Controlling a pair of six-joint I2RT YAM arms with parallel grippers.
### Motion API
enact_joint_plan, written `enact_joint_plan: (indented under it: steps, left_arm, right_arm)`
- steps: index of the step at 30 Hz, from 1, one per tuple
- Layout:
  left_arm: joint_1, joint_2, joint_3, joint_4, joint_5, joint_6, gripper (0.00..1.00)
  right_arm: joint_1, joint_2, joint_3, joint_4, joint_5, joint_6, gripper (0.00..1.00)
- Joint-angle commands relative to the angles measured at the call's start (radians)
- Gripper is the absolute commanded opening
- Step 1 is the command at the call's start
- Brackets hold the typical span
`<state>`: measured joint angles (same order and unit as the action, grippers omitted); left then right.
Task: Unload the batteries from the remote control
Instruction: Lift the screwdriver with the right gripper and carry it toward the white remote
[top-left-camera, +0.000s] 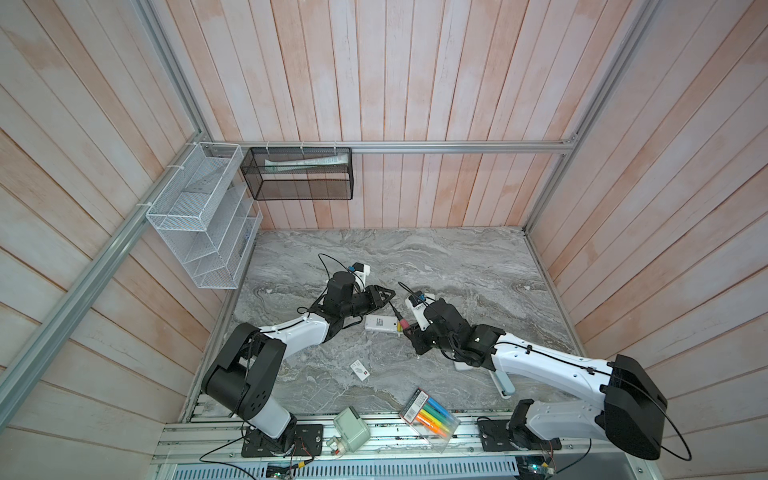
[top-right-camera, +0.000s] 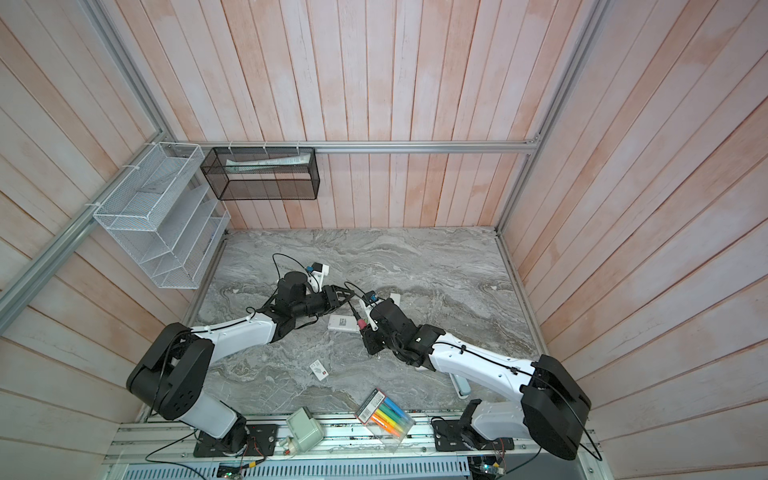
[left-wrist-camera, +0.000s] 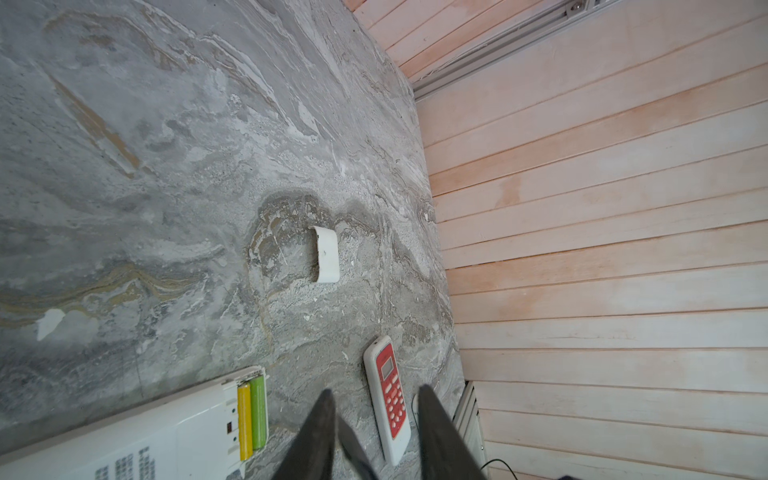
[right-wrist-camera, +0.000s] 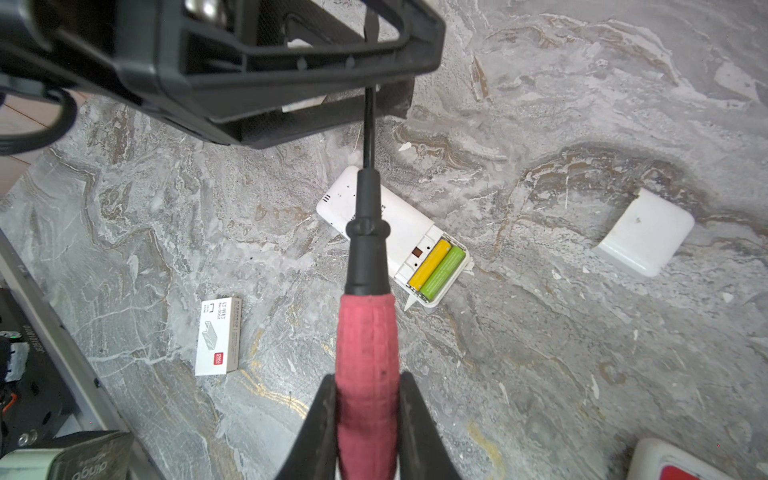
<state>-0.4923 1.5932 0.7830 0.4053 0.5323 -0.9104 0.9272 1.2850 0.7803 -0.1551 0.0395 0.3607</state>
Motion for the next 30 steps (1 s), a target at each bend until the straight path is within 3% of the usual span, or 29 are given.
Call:
enact_joint_plan:
  steps: [1,9,11,14,18,20,21,22,25,30]
  left_arm:
    - [-0.004,0.008,0.004,0.02,0.014,-0.001,0.26]
    - [-0.005,0.001,0.001,0.02,0.024,-0.02,0.0]
    - [-0.005,-0.005,-0.001,0.027,0.024,-0.035,0.0]
    - [0.002,-0.013,-0.01,0.043,0.03,-0.054,0.0]
    - [0.034,-0.028,-0.045,0.113,0.061,-0.114,0.0]
    - [0.053,-0.04,-0.068,0.162,0.073,-0.153,0.0]
    - [0.064,-0.045,-0.082,0.187,0.076,-0.175,0.0]
    - [0.072,-0.052,-0.095,0.212,0.079,-0.196,0.0]
    - [0.087,-0.069,-0.118,0.26,0.083,-0.245,0.0]
    - [0.095,-0.089,-0.14,0.335,0.078,-0.34,0.0]
  right_arm:
    - [0.006,-0.001,0.037,0.008,-0.013,-0.024,0.0]
    - [0.007,-0.005,0.053,0.009,0.0,-0.052,0.0]
    - [0.007,-0.011,0.047,0.022,-0.001,-0.062,0.0]
    - [0.007,-0.035,0.037,0.048,-0.002,-0.079,0.15]
    - [0.006,-0.087,0.003,0.094,0.069,-0.077,0.47]
    - [0.005,-0.121,-0.027,0.138,0.118,-0.08,0.7]
    - [0.006,-0.143,-0.042,0.159,0.137,-0.092,0.91]
    - [0.005,-0.165,-0.057,0.181,0.156,-0.1,0.98]
    - [-0.014,-0.213,-0.083,0.227,0.179,-0.114,0.98]
    - [-0.066,-0.242,-0.097,0.262,0.106,-0.159,0.97]
